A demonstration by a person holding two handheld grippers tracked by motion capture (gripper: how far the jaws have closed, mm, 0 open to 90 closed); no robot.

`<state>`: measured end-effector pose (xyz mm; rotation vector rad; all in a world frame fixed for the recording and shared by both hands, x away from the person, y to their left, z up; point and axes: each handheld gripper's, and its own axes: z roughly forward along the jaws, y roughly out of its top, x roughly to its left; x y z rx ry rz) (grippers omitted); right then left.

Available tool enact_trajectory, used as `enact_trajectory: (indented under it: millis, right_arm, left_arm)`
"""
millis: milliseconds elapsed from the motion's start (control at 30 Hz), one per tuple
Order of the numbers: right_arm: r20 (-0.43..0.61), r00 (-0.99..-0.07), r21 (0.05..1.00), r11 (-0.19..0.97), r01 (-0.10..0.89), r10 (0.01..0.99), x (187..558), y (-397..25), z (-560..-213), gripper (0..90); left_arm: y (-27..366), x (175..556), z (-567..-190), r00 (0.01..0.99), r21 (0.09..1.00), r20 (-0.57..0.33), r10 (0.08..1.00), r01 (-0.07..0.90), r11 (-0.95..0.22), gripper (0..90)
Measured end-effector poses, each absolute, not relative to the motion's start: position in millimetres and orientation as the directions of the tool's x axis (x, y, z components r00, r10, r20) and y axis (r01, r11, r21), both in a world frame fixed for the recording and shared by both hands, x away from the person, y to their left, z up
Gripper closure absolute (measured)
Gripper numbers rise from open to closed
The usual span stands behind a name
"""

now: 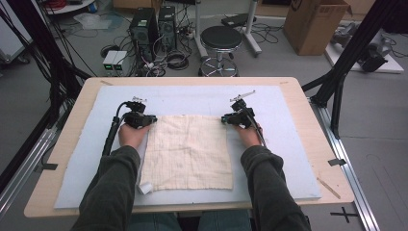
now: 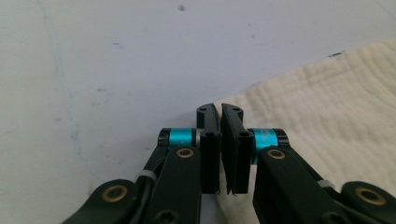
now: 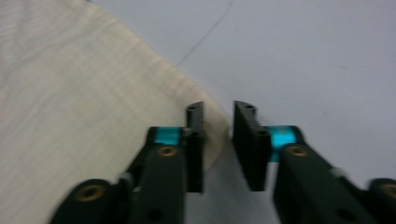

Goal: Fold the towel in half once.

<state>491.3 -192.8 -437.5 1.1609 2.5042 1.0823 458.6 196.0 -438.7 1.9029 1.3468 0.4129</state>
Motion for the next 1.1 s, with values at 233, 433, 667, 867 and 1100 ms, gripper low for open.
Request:
enact_trajectory:
  millis: [233, 433, 667, 867, 1100]
  right_arm:
    - [0.141, -0.688, 0.692, 0.427, 0.583, 0.711, 488.8, -193.6, -431.9, 85.3]
    - [0.157, -0.689, 0.738, 0.379, 0.558, 0.707, 488.0, -201.2, -417.5, 85.7]
    - [0.130, -0.710, 0.772, 0.379, 0.510, 0.692, 489.0, -203.8, -390.8, 85.7]
    - [0.149, -0.728, 0.769, 0.384, 0.511, 0.669, 485.3, -205.9, -387.4, 85.7]
    - [0.189, -0.748, 0.771, 0.375, 0.514, 0.637, 475.0, -203.8, -392.4, 85.7]
  left_arm:
    - [199.9, 454.5, -429.0, 0.422, 0.755, -0.150, 0.894, 0.633, -0.172, 87.3]
    - [209.7, 450.4, -415.9, 0.424, 0.787, -0.169, 0.890, 0.602, -0.138, 87.6]
    - [214.8, 445.0, -403.7, 0.441, 0.814, -0.174, 0.880, 0.568, -0.123, 87.6]
    - [214.8, 438.9, -399.9, 0.478, 0.815, -0.159, 0.864, 0.558, -0.159, 87.6]
    - [218.7, 421.9, -403.1, 0.501, 0.819, -0.152, 0.852, 0.546, -0.175, 87.6]
